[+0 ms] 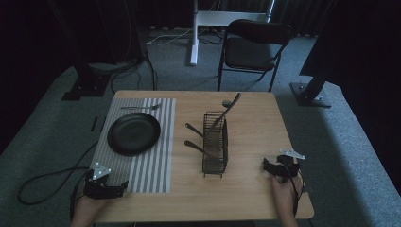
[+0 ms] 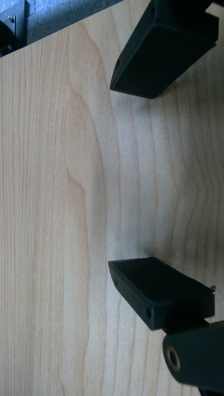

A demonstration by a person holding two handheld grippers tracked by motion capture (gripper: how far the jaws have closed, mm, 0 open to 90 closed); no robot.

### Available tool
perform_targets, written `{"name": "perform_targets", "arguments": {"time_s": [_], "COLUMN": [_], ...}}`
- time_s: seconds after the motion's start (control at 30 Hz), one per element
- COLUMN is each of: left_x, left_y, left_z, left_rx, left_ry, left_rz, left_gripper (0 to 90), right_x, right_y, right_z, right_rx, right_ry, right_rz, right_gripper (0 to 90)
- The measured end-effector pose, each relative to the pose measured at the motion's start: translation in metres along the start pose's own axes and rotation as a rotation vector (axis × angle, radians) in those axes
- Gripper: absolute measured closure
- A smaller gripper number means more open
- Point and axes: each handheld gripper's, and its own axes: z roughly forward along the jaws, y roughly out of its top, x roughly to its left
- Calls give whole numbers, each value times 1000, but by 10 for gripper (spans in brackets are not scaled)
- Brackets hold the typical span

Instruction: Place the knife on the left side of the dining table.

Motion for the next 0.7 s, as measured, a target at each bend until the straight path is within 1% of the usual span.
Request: {"name": "perform_targets", "arguments": {"time_s": [0.03,0.13,0.2,0.3,0.33,0.4,0.5,0.53,0.6,0.63,0.7], "left_x": [-1,-4,-5,-7,-9,-12,-19,-21,-24,-29,-33], "left_y": [1,5,8,11,14,17,23,25,27,33,39], "left_z": [-1,-3,-5,-6,-7,-8,-8,-9,-9,-11,-12], "left_rx": [-7,-14,-23,-27,-33,-40,-35,-39,-42,-56,-69], "left_ry": [-8,-6,-23,-24,-32,-30,-33,-47,-53,-84,-95], "left_rz": [-4,4,0,9,15,32,64,66,69,72,76], "left_gripper": [32,32,32,32,32,32,33,33,33,33,32], "right_x": [0,0,0,0,0,0,0,0,0,0,0], "right_y": [0,0,0,0,0,0,0,0,0,0,0], "right_z": [0,0,0,0,0,0,0,0,0,0,0], "right_rx": [0,0,0,0,0,0,0,0,0,0,0], "right_ry": [0,0,0,0,0,0,0,0,0,0,0], "right_rz": [0,0,0,0,0,0,0,0,0,0,0], "right_gripper": [116,116,116,116,116,116,115,116,116,116,116]}}
